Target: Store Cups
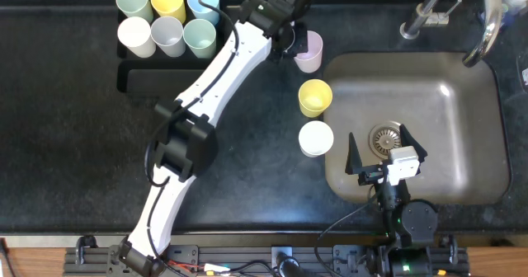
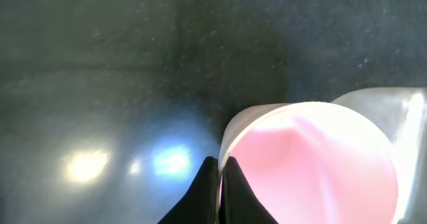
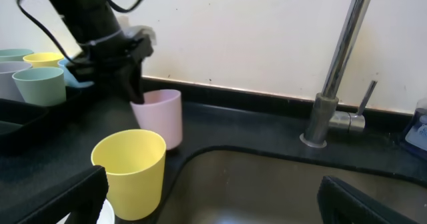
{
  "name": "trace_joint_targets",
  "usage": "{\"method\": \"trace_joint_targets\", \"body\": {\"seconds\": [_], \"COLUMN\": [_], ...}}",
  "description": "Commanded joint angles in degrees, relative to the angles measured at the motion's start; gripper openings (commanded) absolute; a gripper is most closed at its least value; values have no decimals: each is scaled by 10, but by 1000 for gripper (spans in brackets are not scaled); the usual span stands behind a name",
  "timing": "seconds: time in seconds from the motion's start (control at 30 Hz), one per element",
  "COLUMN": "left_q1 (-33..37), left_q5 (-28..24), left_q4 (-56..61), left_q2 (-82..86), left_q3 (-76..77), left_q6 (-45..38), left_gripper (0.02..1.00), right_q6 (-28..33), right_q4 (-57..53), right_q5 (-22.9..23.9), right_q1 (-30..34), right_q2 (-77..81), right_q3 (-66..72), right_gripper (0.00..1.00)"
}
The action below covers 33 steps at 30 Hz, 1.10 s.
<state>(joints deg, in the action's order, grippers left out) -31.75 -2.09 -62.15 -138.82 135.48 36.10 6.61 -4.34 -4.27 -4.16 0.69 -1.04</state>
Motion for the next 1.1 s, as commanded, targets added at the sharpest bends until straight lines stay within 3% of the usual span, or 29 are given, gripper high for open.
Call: {"method": "trace_joint_targets", "body": {"seconds": [0.03, 0.13, 0.2, 0.3, 0.47, 0.57, 0.77, 1.1], "left_q1": [43, 80, 109, 161, 275, 338, 412, 421], "left_q5": [27, 59, 109, 144, 95, 70, 51, 52], "left_q4": [-45, -105, -145, -143, 1, 29, 35, 79], "left_q2": [127, 207, 263, 367, 546, 588, 546, 454], "left_q3": [21, 10, -18, -131, -427, -517, -541, -541], "left_q6": [4, 6, 35, 65, 78, 104, 105, 105], "left_gripper": [36, 36, 36, 36, 36, 36, 38, 36], "right_q6": [-4, -4, -4, -4, -4, -4, -4, -4], "right_q4": [3, 3, 3, 3, 3, 3, 3, 3], "right_q5": [-4, -4, -4, -4, -4, -4, -4, -4], "right_q1": [1, 1, 1, 1, 1, 1, 1, 1], "right_q2": [-5, -5, -5, -5, -5, -5, -5, -5], "right_q3": [8, 8, 8, 8, 8, 8, 8, 8], "right_gripper": [998, 996, 998, 998, 998, 996, 996, 998]}}
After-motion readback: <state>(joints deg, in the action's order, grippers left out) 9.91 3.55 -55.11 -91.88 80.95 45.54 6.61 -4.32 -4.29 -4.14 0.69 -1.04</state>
